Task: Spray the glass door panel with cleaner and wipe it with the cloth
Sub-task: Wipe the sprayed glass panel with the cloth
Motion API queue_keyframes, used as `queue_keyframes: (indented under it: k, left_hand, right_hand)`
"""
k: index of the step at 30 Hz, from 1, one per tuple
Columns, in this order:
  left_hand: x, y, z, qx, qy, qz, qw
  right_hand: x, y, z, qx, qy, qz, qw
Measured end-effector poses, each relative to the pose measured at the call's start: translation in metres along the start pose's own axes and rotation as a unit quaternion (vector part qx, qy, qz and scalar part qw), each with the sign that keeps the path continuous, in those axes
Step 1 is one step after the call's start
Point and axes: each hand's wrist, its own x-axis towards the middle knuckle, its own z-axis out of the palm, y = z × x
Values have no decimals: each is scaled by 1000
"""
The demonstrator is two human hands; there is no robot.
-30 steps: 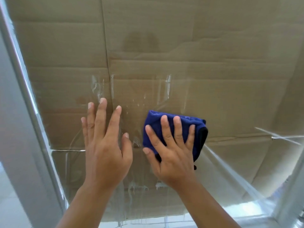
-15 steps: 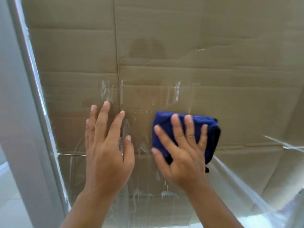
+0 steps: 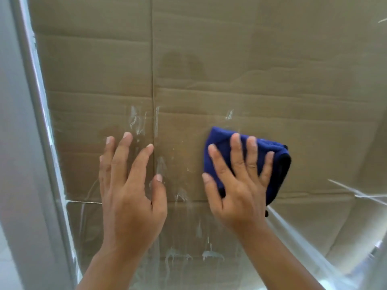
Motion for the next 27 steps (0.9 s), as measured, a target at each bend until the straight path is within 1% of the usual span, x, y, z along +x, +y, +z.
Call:
queue_keyframes:
  k: [1,2,3,4,5,6,7,8,9,10,11,12,13,14,15,17,18,19,20,21,22,23,24,25,26,27]
  left_hand:
    - [1,1,0,-4,3,-5,1000]
    - [2,2,0,-9,6,-10,1000]
    - [2,3,0,-13,8,-13,1000]
    - [3,4,0,-14,9,-14,1000]
    - [3,4,0,-14,9,-12,1000]
    - [3,4,1,-12,10,-10,1000]
    - [3,4,1,-10,12,-7,1000]
    - [3,4,1,-9,15,-5,1000]
    - [3,3,2,-7,17,-3,1000]
    - [3,3,2,-4,19,-3,1000]
    - [3,3,1,0,24,-4,1000]
    - [4,2,1,5,30,-9,999]
    - [5,1,0,10,37,-17,999]
    - [6,-1,-2,13,43,-26,999]
    - [7,-3,-3,16,46,-34,998]
    - [8,-6,-6,16,47,-43,998]
    - [8,-7,-6,14,47,-46,998]
    - [9,-7,-7,12,47,-48,998]
    - [9,-7,-7,10,48,-48,998]
    - [10,-7,-6,10,49,-46,998]
    - [10,-7,-6,13,51,-42,998]
    - [10,-8,-5,17,52,-40,998]
    - [10,-9,-6,21,52,-39,998]
    - [10,-9,-7,22,50,-40,998]
    - [10,-10,-9,22,46,-42,998]
    - [11,-11,-10,23,43,-44,998]
  right_hand:
    - [8,4,0,-2,30,96,995]
    - [19,5,0,13,56,200,978]
    - [32,2,1,42,77,292,952]
    - [44,-3,2,62,86,351,930]
    - [53,-11,2,61,81,364,926]
    - [58,-20,2,44,66,321,944]
    - [56,-26,0,22,38,229,973]
    - [51,-30,-1,4,-1,104,995]
    - [43,-30,-2,-3,-37,-18,999]
    - [38,-25,-5,2,-63,-112,992]
    - [34,-15,-8,5,-75,-171,982]
    - [30,-4,-10,2,-74,-188,979]
    - [27,7,-11,-9,-63,-165,984]
    - [25,17,-12,-28,-45,-109,993]
    - [25,27,-13,-50,-25,-24,998]
    - [35,33,-14,-55,12,158,986]
    - [44,30,-13,-41,19,215,976]
    - [51,21,-13,-37,10,229,973]
    - [56,11,-12,-44,-10,195,980]
    - [56,0,-11,-52,-38,122,990]
    - [52,-8,-10,-55,-71,27,996]
    - [47,-13,-10,-50,-101,-67,991]
    - [44,-11,-12,-43,-119,-140,982]
    - [44,-5,-13,-42,-124,-184,974]
    - [45,4,-13,-53,-116,-197,972]
    - [48,12,-13,-71,-97,-175,977]
